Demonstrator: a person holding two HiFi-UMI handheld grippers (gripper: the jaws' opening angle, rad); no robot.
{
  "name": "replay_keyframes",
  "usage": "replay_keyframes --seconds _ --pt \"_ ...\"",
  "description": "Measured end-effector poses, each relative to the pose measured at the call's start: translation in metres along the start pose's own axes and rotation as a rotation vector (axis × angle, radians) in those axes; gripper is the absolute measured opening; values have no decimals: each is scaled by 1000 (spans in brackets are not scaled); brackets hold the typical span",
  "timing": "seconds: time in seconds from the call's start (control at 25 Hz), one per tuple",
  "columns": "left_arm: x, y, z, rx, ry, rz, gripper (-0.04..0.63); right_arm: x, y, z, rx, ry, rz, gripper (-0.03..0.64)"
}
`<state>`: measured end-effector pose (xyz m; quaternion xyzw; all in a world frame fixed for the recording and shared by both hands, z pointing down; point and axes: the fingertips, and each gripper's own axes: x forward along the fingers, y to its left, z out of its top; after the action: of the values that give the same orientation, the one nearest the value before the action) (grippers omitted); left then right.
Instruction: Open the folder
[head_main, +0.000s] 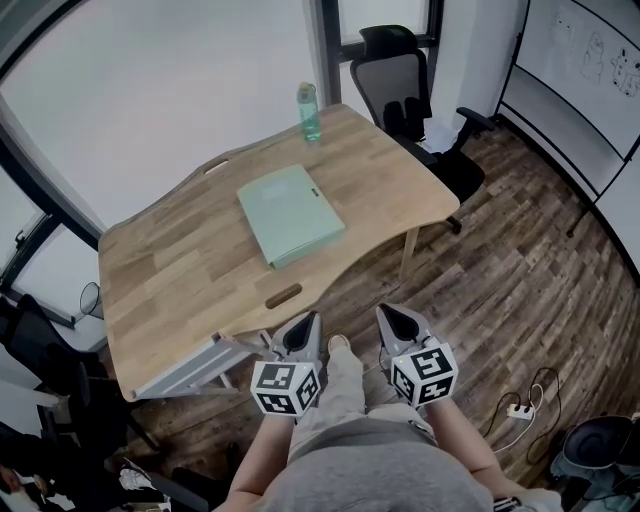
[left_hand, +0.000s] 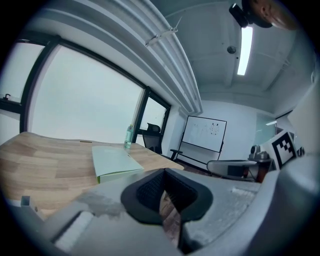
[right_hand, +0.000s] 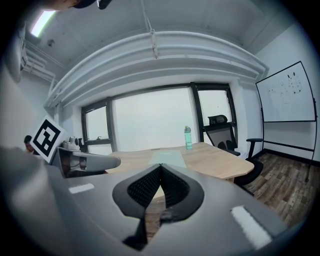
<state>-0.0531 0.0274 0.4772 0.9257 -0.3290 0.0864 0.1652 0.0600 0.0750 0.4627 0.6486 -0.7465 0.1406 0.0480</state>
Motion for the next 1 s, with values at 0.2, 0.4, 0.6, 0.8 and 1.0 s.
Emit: replay_keyframes --seconds 0.2,0.4,0.6,0.8,1.0 --pt "33 18 10 13 7 8 3 32 -18 10 -15 16 6 2" --pt "65 39 20 14 23 19 3 68 -37 22 -7 22 20 2" --pt "96 66 29 9 40 32 3 110 -54 37 -2 27 31 2" --pt "126 85 40 20 54 23 3 153 -67 45 -2 53 50 2" --pt "152 109 45 37 84 17 3 194 -78 55 -9 68 60 2"
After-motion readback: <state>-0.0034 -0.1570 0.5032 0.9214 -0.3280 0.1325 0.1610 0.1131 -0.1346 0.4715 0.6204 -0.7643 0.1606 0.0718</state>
